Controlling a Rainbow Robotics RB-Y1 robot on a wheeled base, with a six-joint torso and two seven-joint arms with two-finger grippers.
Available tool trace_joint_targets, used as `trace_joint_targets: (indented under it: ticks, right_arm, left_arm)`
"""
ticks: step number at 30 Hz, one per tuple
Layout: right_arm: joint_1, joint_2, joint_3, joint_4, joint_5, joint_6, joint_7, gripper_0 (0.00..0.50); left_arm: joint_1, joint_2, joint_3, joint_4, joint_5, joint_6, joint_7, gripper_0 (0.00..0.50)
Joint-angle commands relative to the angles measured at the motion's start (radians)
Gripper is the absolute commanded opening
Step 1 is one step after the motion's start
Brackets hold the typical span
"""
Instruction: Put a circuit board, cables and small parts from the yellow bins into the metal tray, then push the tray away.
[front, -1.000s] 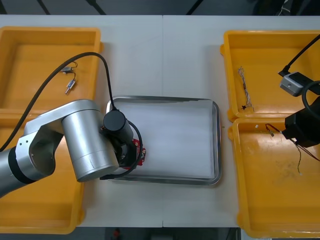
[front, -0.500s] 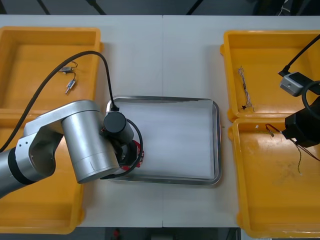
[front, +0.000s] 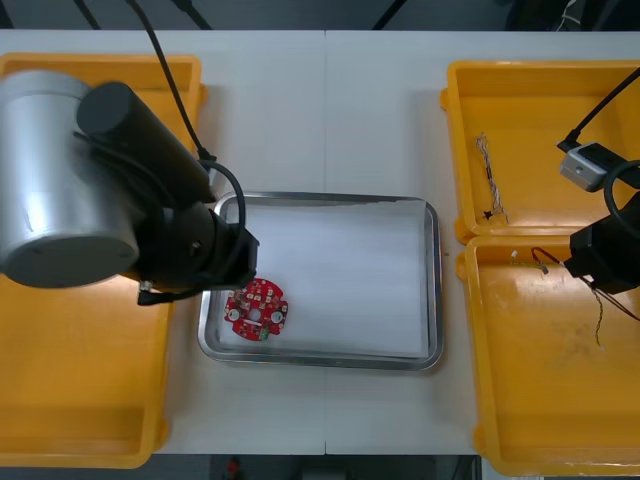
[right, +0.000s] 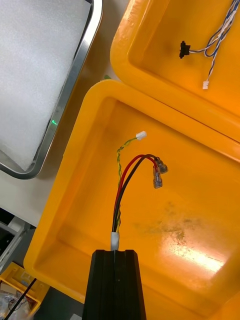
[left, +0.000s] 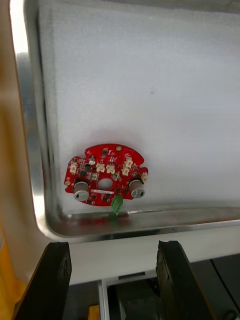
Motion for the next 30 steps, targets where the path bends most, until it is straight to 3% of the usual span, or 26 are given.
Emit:
trace_joint_targets:
  ticks: [1,7,13,18,23,30]
  right_arm:
    - [-0.086,-0.046,0.057,-0.04,0.002,0.003,0.054,0.0]
    - [-0.173,-0.04,0.176,-0.106,0.019,0.003,0.062,0.0]
    - [-0.239,0.0,0.296,-0.156,0.029,-0.034,0.072,0.0]
    - [-0.315,0.043,0.414,-0.172,0.056,-0.062,0.092,0.0]
    - [-0.434,0.097,0.62,-0.164,0.13,-0.1,0.124,0.0]
    - [-0.516,0.181,0.775,-0.09,0.19,-0.173,0.21,0.0]
  left_arm:
    - [-0.06,0.121,0.17,0.019,0.172,0.008,0.099,0.5]
    - [-0.101,0.188,0.302,0.181,0.346,0.01,0.101,0.5]
    - [-0.179,0.23,0.348,0.406,0.422,0.008,0.102,0.5]
    - [-0.245,0.237,0.348,0.578,0.393,0.004,0.098,0.5]
    - [-0.317,0.234,0.347,0.774,0.312,-0.007,0.091,0.5]
    - [-0.342,0.203,0.347,0.915,0.189,-0.057,0.091,0.5]
